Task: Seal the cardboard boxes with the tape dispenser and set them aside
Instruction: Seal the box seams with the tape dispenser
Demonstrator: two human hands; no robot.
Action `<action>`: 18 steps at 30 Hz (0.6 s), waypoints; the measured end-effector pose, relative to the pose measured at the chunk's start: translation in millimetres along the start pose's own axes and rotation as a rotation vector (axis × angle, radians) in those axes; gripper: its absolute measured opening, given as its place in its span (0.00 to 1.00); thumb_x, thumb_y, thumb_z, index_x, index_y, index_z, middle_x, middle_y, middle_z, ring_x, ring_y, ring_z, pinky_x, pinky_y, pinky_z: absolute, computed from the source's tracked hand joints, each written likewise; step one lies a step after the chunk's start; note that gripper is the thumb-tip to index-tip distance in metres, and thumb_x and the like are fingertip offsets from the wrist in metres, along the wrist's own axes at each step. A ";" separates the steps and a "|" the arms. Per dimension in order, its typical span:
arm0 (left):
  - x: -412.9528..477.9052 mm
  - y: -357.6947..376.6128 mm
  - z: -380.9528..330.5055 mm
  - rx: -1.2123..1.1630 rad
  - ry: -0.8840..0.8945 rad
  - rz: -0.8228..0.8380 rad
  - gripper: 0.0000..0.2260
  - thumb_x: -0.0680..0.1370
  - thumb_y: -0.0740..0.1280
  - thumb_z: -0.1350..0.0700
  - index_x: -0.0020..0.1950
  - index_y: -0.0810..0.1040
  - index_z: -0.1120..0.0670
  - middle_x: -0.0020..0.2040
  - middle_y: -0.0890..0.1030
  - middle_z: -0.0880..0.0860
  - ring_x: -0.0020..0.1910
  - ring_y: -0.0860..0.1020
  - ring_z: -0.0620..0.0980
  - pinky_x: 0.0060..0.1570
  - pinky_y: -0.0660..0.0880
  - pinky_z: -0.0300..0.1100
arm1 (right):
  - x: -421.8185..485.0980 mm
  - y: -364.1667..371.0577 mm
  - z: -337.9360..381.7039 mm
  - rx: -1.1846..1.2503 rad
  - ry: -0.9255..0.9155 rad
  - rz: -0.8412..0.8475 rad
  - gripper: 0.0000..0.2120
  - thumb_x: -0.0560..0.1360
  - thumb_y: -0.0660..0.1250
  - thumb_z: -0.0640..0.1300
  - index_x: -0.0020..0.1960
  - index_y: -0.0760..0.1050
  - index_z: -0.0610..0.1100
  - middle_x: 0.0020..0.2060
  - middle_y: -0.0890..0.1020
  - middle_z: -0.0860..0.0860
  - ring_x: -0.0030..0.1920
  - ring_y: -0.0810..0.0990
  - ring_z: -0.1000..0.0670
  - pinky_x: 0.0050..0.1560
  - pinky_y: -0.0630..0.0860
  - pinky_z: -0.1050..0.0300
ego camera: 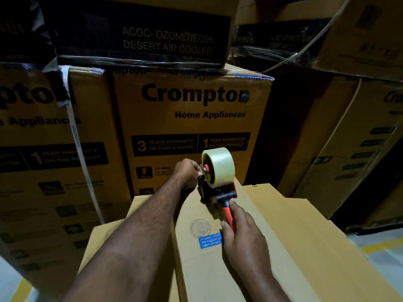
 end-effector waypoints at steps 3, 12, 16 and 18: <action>3.0 4.9 2.3 0.005 0.009 0.017 0.05 0.78 0.73 0.59 0.52 0.84 0.53 0.45 0.80 0.47 0.48 0.80 0.47 0.48 0.80 0.43 | -2.0 -1.7 1.0 -0.016 -0.005 -0.010 0.29 0.82 0.62 0.54 0.79 0.54 0.59 0.70 0.70 0.60 0.65 0.73 0.56 0.56 0.73 0.66; 16.8 22.1 11.2 0.168 -0.059 0.064 0.13 0.79 0.70 0.59 0.63 0.79 0.51 0.68 0.72 0.55 0.60 0.77 0.56 0.55 0.80 0.48 | 2.2 -1.7 1.8 -0.015 0.014 -0.015 0.29 0.81 0.61 0.56 0.79 0.52 0.61 0.72 0.70 0.60 0.66 0.73 0.54 0.61 0.73 0.62; 6.7 16.3 3.9 0.325 0.007 -0.070 0.12 0.81 0.67 0.52 0.63 0.76 0.52 0.62 0.74 0.55 0.58 0.76 0.55 0.58 0.78 0.55 | 3.5 -4.0 1.2 -0.013 0.022 -0.007 0.30 0.82 0.60 0.56 0.79 0.50 0.61 0.70 0.70 0.60 0.65 0.73 0.55 0.60 0.71 0.64; -6.9 13.2 -2.8 0.347 0.077 -0.150 0.08 0.81 0.66 0.49 0.55 0.79 0.52 0.53 0.79 0.51 0.53 0.77 0.51 0.59 0.76 0.56 | 4.3 -4.0 2.7 -0.016 0.031 -0.003 0.30 0.82 0.60 0.56 0.78 0.50 0.62 0.68 0.72 0.59 0.63 0.74 0.56 0.59 0.72 0.64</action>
Point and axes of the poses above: each hand's wrist, its own x-axis towards the middle knuckle, its own y-axis out of the palm, z = x × y, the point moved 9 cm from there along x, towards the middle knuckle
